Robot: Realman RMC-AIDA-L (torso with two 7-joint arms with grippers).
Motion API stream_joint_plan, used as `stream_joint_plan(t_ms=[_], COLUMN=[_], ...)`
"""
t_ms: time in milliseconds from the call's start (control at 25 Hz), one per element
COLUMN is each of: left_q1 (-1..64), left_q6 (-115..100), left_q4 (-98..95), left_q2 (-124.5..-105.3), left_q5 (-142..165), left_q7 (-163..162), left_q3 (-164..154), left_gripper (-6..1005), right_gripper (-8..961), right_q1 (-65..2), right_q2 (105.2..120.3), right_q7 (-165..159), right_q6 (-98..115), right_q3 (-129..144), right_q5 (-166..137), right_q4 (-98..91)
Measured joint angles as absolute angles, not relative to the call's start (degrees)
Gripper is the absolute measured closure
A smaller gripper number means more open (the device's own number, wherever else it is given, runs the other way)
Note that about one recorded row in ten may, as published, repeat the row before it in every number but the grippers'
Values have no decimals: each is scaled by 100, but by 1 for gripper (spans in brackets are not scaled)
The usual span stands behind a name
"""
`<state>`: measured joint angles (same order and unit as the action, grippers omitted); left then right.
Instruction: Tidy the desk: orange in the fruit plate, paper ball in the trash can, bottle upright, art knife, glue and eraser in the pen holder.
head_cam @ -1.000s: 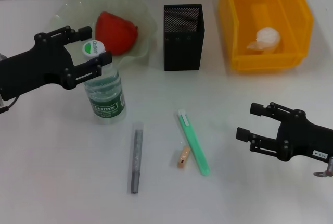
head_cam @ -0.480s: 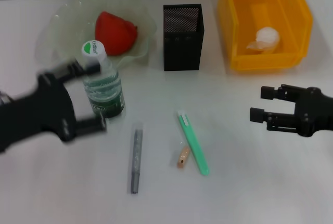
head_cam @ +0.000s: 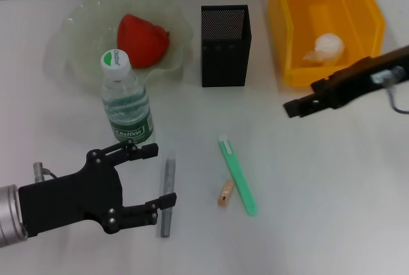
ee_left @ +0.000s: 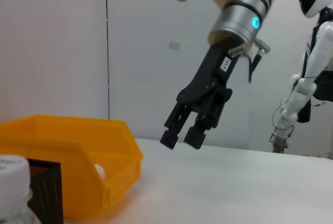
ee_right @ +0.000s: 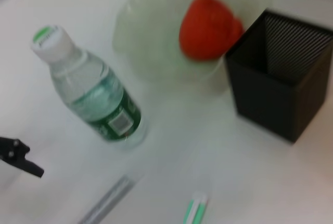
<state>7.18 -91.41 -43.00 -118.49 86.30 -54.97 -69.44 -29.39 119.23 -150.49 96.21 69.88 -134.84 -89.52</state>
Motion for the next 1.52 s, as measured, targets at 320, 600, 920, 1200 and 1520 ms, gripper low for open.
stream_joint_plan(t_ms=[320,600,920,1200,1520], left_q1=[720,698,750,781,835], left_q6=[-9038,-8920,-8775,-8774,-8777], left_q4=[-4253,-4241,-4073,-3975,-3936], left_q2=[-11847,-11850,-11859,-11869,-11865], left_q5=[8631,8631,8631,8631,8631], left_q7=[-5439,-5417,-5357,-5284,-5282], left_q3=[-6930,-6925,-6976,-6977,-6979], left_gripper=[177,177,177,178,178], right_gripper=[177,177,177,176,176], right_q1=[-4736,-5403,-5761,-5834,-5938], right_q2=[11950,11982,11996,11995,11991], right_q7=[-16043,-16387,-16673,-16925,-16938], right_q6=[9314,8662,8069,7677,7474], right_q3=[8437,9216,9976,9989,9866], right_q5=[-14185,-14303,-14259,-13965,-13721], right_q4=[-6997,-6006,-5441,-5204,-4858])
